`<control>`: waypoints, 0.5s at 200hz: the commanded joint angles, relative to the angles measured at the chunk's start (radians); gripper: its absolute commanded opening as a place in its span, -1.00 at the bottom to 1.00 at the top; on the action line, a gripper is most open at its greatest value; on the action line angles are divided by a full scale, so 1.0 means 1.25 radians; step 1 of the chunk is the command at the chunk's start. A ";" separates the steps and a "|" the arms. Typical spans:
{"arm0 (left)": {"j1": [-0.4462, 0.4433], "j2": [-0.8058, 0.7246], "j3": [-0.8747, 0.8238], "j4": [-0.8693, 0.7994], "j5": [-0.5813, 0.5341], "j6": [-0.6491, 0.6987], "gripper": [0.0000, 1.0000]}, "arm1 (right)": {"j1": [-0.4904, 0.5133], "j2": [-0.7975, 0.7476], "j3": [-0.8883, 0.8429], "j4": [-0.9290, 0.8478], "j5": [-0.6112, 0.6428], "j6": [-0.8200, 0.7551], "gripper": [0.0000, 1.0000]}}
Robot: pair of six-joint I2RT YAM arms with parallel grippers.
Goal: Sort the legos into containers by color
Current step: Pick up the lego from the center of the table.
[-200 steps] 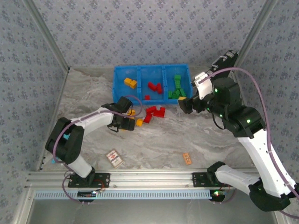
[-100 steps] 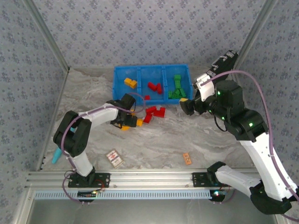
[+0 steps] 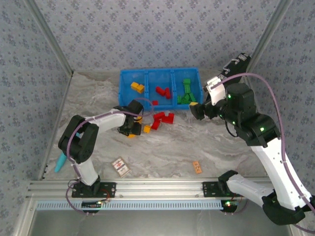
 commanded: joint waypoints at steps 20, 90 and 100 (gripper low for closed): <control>-0.001 -0.077 0.035 -0.090 -0.013 -0.009 0.11 | -0.015 -0.002 -0.012 0.030 0.011 0.003 0.99; 0.036 -0.132 0.240 -0.112 -0.057 0.031 0.11 | -0.024 -0.001 -0.018 0.041 0.009 0.009 1.00; 0.046 -0.113 0.283 -0.105 -0.057 0.046 0.11 | -0.023 0.002 -0.016 0.038 0.009 0.013 1.00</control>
